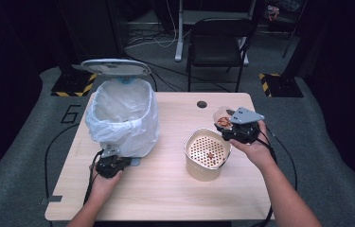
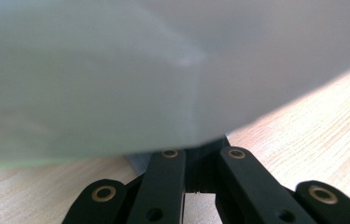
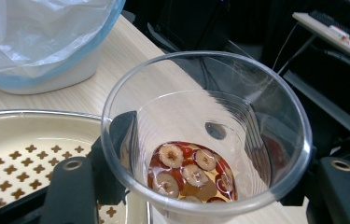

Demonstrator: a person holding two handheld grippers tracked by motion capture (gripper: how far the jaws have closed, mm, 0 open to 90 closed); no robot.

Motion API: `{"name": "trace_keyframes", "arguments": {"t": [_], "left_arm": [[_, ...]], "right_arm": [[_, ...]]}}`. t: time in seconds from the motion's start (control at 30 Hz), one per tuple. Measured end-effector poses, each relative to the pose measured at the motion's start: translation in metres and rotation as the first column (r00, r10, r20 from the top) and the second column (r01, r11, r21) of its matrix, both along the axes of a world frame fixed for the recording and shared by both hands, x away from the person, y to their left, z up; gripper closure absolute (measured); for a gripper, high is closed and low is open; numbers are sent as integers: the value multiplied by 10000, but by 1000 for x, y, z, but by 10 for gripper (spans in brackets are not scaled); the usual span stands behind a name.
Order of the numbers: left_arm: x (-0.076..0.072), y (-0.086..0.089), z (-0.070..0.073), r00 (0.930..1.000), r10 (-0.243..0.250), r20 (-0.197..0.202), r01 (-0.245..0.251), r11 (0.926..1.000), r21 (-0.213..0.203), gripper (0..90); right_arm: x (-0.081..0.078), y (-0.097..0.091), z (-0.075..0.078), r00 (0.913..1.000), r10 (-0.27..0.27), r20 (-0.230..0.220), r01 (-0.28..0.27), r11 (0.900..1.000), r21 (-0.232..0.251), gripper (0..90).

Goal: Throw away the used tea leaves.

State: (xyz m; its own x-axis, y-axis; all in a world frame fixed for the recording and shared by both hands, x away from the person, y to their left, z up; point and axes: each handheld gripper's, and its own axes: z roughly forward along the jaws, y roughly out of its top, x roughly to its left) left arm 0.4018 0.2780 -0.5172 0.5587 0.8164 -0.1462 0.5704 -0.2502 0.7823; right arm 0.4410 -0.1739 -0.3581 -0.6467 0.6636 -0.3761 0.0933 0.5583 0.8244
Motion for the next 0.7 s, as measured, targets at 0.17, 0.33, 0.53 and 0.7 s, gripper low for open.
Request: {"name": "trace_keyframes", "arguments": {"t": [0.17,0.33,0.53,0.7], "left_arm": [[0,0,0,10000,2,13,-2,10000,28,900],[0,0,0,10000,9,-20,-9,10000,-25,900],[0,0,0,10000,-4,12,4,10000,19,900],[0,0,0,10000,-10,1,10,10000,8,900]], "right_arm": [[4,0,-5,9990,308,315,-298,9991,-309,348],[4,0,-10,9980,425,469,-391,9967,-705,348],[1,1,-12,9960,572,679,-491,9920,-1159,351],[-2,4,-13,9939,687,866,-541,9856,-1601,352]]}}
